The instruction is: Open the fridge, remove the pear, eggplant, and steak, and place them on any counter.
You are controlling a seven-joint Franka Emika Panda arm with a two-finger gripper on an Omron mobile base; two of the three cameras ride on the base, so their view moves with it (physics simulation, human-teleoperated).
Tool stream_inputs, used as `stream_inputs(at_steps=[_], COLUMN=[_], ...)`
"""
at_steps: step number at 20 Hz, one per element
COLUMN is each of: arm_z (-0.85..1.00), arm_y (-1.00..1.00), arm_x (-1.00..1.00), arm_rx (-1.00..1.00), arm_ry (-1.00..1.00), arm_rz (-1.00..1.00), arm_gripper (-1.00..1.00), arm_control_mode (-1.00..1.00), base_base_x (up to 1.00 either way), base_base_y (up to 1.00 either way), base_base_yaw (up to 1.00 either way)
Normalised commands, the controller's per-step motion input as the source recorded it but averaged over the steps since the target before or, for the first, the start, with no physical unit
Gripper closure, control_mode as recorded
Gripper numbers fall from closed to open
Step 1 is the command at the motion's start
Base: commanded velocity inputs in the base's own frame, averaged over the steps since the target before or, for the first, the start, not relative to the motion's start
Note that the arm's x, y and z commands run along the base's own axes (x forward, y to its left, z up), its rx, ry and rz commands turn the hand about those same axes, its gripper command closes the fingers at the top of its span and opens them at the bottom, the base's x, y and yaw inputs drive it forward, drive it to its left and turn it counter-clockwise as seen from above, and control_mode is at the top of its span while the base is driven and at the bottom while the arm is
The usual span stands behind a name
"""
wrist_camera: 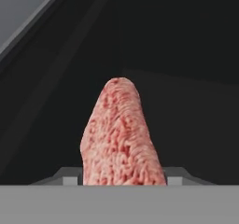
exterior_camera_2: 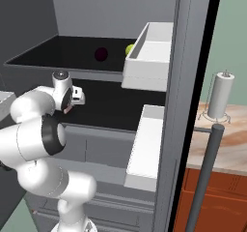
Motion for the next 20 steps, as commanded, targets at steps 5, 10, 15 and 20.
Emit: stream_inputs(at_steps=[5, 10, 15, 20], arm_z=[-0.28, -0.10, -0.01, 0.03], arm_y=[0.00, -0.15, -0.02, -0.06], arm_x=[0.00, -0.03, -0.52, -0.89], arm_rx=[0.00, 0.03, 0.00, -0.02], arm_ry=[0.00, 0.00, -0.02, -0.06], arm_rz=[0.00, 0.00, 0.00, 0.00], arm_gripper=[1.00, 1.00, 1.00, 1.00], arm_control_mode=[-1.00, -1.00, -1.00, -1.00], base_base_x=[0.00, 0.00, 0.00, 0.00], base_base_y=[0.00, 0.00, 0.00, 0.00], base_base_yaw=[0.00, 0.00, 0.00, 0.00])
